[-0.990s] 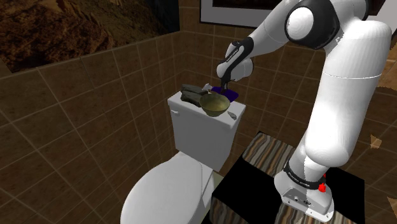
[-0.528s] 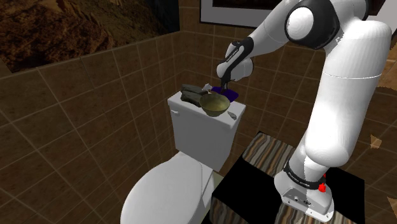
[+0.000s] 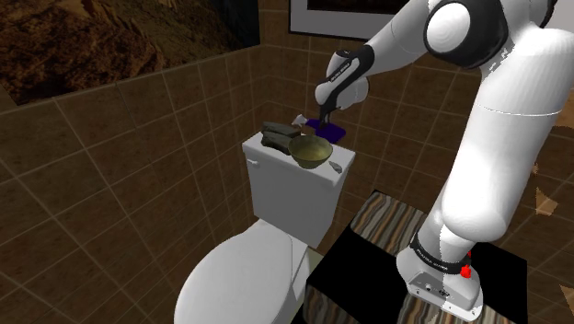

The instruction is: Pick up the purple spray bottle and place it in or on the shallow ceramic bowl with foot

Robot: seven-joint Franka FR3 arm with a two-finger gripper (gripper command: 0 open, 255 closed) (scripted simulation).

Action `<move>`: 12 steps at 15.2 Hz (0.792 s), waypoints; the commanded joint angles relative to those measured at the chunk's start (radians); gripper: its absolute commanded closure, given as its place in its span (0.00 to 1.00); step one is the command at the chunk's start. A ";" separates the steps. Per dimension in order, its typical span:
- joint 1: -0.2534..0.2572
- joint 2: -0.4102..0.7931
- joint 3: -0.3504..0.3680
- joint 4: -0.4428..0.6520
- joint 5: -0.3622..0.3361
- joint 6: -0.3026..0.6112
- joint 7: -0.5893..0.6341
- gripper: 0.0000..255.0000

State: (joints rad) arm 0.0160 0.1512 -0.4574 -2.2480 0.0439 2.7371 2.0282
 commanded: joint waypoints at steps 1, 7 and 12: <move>0.004 -0.022 -0.008 0.006 -0.019 -0.027 0.010 1.00; 0.014 -0.078 -0.018 0.033 -0.067 -0.104 0.041 1.00; 0.018 -0.120 -0.021 0.062 -0.097 -0.169 0.060 1.00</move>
State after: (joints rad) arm 0.0330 0.0402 -0.4782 -2.1923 -0.0471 2.5816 2.0843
